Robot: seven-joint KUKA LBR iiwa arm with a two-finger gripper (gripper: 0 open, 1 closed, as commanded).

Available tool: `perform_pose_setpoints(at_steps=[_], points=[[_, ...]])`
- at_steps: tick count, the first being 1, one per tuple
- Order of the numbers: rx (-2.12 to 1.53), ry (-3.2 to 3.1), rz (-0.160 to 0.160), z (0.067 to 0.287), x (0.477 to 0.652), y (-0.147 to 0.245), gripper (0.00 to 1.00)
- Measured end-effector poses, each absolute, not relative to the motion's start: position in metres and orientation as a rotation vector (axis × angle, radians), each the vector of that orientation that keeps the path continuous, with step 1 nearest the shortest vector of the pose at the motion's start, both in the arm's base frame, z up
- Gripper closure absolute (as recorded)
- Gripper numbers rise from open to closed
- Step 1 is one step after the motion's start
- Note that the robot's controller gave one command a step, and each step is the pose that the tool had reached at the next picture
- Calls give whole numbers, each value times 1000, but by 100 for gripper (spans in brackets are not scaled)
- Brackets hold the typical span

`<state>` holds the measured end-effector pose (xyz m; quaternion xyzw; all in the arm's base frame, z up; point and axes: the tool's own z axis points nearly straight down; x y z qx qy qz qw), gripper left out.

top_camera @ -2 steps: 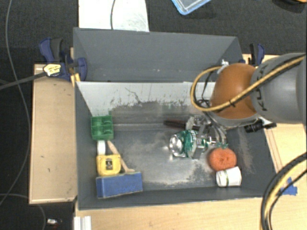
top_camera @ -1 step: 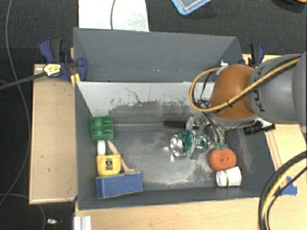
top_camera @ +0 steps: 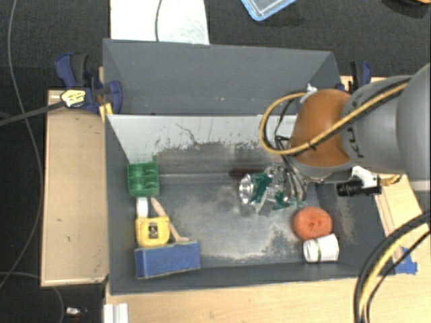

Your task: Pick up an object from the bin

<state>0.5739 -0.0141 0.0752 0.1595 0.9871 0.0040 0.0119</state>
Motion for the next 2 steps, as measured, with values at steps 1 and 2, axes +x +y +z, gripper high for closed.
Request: perform_pose_setpoints(at_steps=[1,2], points=[[497,3078,12,75,574,-14,100],[503,3081,12,131,565,-17,100]])
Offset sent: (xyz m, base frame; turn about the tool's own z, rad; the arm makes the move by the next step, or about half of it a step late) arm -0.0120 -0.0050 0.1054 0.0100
